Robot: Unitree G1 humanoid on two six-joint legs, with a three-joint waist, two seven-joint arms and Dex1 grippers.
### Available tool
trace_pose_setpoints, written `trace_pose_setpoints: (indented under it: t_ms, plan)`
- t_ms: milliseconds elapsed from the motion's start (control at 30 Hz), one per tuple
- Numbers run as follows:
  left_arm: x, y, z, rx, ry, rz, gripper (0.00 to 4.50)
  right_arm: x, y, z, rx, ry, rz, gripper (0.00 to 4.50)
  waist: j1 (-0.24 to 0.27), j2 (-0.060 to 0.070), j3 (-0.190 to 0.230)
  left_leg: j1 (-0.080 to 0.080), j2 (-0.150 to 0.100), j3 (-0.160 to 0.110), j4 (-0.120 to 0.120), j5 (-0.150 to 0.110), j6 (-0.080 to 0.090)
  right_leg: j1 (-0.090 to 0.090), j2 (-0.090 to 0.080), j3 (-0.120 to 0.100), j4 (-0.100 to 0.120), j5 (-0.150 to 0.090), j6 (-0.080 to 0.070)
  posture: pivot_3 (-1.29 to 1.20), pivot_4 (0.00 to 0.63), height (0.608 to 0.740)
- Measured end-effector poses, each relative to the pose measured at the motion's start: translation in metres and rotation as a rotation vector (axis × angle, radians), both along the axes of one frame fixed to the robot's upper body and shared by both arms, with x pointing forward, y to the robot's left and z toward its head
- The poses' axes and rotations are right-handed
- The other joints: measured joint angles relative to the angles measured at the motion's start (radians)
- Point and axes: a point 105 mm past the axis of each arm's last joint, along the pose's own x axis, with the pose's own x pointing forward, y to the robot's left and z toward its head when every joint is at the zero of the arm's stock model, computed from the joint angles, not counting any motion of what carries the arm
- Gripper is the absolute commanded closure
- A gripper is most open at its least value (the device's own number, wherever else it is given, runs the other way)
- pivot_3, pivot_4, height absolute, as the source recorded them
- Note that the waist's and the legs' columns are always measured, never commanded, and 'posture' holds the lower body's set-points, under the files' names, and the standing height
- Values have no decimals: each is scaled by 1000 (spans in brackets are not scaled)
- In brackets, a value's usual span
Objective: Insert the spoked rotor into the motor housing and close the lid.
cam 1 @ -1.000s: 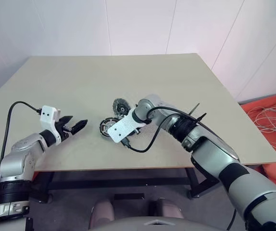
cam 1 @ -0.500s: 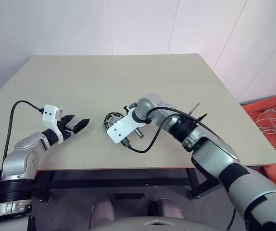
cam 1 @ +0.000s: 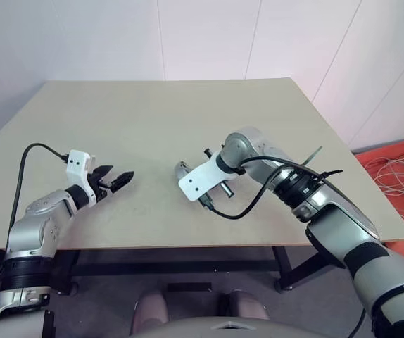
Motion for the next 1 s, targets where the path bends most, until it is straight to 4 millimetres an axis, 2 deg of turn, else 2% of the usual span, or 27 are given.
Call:
trace_pose_setpoints:
  t_ms: [167, 400, 433, 633, 800, 900, 1000]
  plan:
    - [0, 0, -1, 3, 2, 0, 0, -4, 6, -2, -1, 7, 14, 4481, 6, 0, 0, 0, 0, 0, 0, 0, 0, 0, 0, 0, 0, 0, 0, 0, 0, 740]
    - [0, 0, -2, 8, 4, 1, 0, -8, 27, -8, 40, 14, 33, 4481, 6, 0, 0, 0, 0, 0, 0, 0, 0, 0, 0, 0, 0, 0, 0, 0, 0, 740]
    - [0, 0, -2, 7, 5, 1, 0, -8, 29, -8, 45, 10, 34, 3795, 6, 0, 0, 0, 0, 0, 0, 0, 0, 0, 0, 0, 0, 0, 0, 0, 0, 740]
    - [0, -1, -2, 9, 6, 0, 0, -8, 30, -4, 55, 6, 23, 1845, 7, 0, 0, 0, 0, 0, 0, 0, 0, 0, 0, 0, 0, 0, 0, 0, 0, 740]
    - [1, -3, -3, 4, 6, -6, 0, -16, 35, 15, 97, 12, 29, 87, 8, 0, 0, 1, 0, 0, 0, 0, 0, 0, 0, 0, 0, 0, 1, 0, 0, 740]
    - [2, -5, -3, 2, 6, -10, 0, -28, 48, 38, 196, 53, 44, 39, 8, 0, 0, 1, 0, 0, 0, 0, 0, 0, 0, 0, 0, 0, 1, 0, 0, 740]
    - [4, -9, -3, -2, 6, -21, 0, -42, 69, 84, 412, 114, 55, 39, 8, 0, 0, 1, 0, 0, -1, 0, 0, 0, 0, 0, 0, 0, 1, 0, 0, 740]
